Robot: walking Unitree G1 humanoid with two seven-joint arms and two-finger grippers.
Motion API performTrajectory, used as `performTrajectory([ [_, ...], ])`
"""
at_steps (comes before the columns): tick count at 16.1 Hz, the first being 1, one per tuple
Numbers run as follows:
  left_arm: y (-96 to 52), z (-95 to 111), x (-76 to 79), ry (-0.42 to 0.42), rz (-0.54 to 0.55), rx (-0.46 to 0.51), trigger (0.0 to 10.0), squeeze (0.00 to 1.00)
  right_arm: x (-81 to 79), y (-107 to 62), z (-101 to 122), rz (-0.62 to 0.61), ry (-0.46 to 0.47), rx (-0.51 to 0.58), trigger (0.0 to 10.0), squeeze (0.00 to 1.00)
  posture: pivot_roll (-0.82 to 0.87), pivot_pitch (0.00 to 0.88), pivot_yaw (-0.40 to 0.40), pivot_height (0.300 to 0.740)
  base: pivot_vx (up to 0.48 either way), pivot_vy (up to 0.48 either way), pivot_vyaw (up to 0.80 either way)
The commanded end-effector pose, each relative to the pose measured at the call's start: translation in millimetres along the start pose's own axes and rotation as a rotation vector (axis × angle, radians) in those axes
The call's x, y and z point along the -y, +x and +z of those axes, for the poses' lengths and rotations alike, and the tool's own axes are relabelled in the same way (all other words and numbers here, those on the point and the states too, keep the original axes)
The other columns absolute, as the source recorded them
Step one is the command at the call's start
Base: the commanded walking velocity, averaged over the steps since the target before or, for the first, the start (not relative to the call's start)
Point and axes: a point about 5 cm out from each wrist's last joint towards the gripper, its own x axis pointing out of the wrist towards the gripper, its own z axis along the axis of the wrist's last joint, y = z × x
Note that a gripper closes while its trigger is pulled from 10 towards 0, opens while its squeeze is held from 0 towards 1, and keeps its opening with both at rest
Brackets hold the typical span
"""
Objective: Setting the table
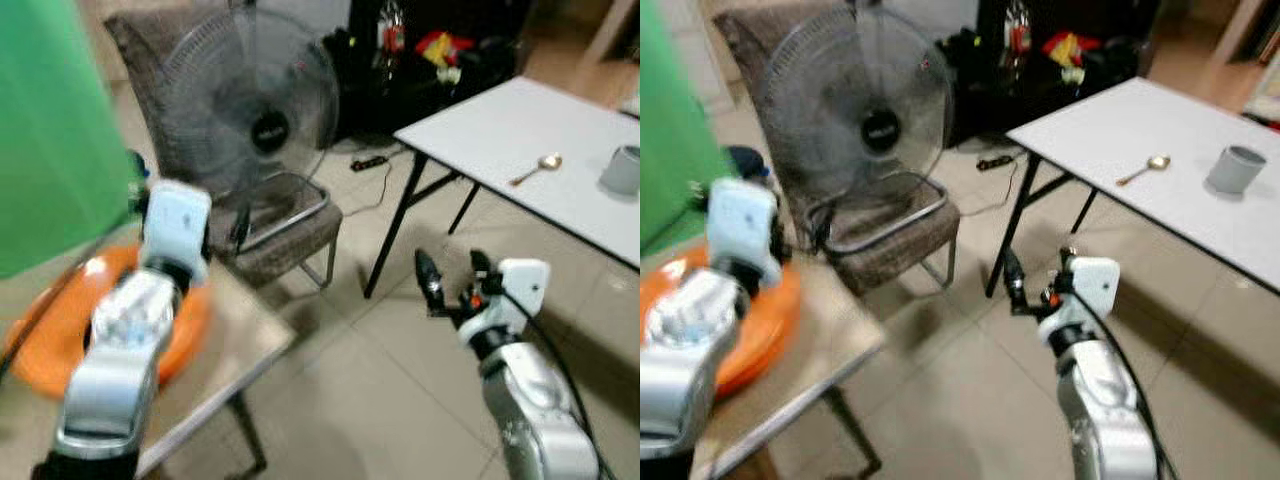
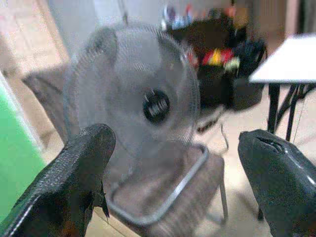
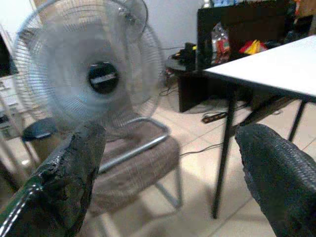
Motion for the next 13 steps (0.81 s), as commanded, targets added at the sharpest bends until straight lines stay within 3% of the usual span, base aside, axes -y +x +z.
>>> performTrajectory([
  [1,1.5,8,-0.6,-0.006,-0.009,0.019,10.0,0.00,0.3,0.1,8,0.000,0.000,0.035,10.0,0.00,0.09,0.000,-0.043,0.740,0.000,0.480,0.00],
  [4,4.1,17,-0.2,0.011,-0.009,0.050,10.0,0.00,1.2,-1.9,12,-0.010,0.007,0.049,10.0,0.00,0.08,0.000,-0.040,0.740,0.000,0.160,0.00],
  [9,4.9,17,-1.0,0.012,-0.010,0.035,10.0,0.00,1.4,-2.6,15,-0.015,0.017,0.056,10.0,0.00,0.08,0.000,-0.041,0.740,0.000,-0.480,0.00],
  [12,5.0,19,-1.7,-0.005,-0.014,0.034,10.0,0.00,0.8,-3.8,14,-0.005,0.032,0.048,10.0,0.00,0.09,0.000,-0.046,0.740,0.000,0.000,0.00],
  [13,7.0,15,-6.0,-0.029,-0.018,-0.001,10.0,0.00,-3.6,-4.5,12,0.056,0.016,0.010,10.0,0.00,0.09,0.000,-0.050,0.740,0.000,0.000,0.00],
])
